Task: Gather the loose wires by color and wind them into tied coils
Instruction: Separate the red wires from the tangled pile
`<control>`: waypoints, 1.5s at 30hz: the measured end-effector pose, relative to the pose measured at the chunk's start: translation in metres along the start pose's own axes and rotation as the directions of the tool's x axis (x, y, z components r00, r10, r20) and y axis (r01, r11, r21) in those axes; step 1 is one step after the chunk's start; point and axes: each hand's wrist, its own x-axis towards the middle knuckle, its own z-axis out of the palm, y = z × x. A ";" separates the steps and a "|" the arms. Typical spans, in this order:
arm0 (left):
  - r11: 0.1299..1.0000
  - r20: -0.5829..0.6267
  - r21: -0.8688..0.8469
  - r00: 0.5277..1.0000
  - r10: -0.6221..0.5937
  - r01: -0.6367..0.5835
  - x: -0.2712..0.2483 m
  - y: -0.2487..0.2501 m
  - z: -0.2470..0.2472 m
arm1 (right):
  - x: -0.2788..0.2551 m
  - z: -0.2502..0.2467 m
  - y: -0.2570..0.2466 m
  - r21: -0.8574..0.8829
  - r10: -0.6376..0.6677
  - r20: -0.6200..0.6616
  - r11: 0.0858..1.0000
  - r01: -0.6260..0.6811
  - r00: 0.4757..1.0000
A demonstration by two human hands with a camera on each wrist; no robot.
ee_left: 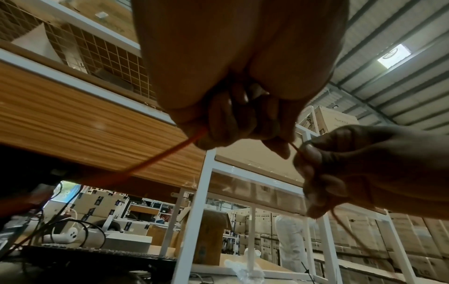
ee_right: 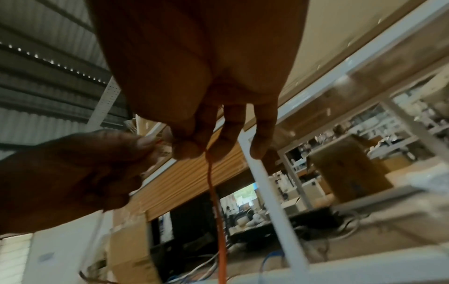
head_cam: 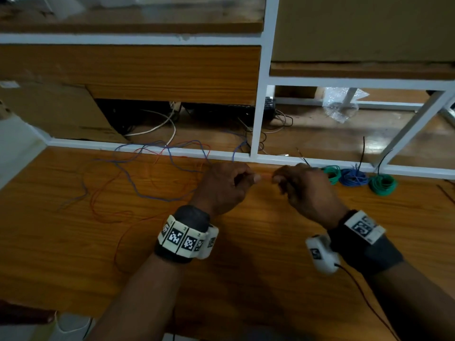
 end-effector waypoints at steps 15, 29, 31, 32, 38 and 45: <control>0.989 0.123 -0.099 0.987 -0.101 0.114 -0.023 0.003 -0.002 | -0.052 -0.063 0.066 -0.324 0.352 0.127 0.898 -0.297 0.928; 0.992 0.236 -0.110 0.971 -0.038 0.066 0.014 0.032 0.055 | -0.105 -0.116 0.130 -0.135 0.434 -0.335 0.856 -0.498 0.836; 0.991 0.249 -0.052 0.963 -0.106 0.122 0.012 0.029 0.064 | -0.129 -0.138 0.158 -0.148 0.495 -0.385 0.800 -0.581 0.779; 0.986 0.237 -0.056 0.961 -0.139 0.157 0.010 0.030 0.071 | -0.142 -0.145 0.171 -0.153 0.501 -0.399 0.789 -0.594 0.768; 0.756 0.175 -0.549 0.934 -0.312 0.356 0.015 0.067 0.131 | -0.174 -0.124 0.195 -0.338 0.585 -0.343 0.653 -0.678 0.735; 0.132 0.375 -0.884 0.849 -0.372 0.449 0.034 0.113 0.171 | -0.174 -0.069 0.091 0.330 0.546 -0.044 0.798 -0.504 0.837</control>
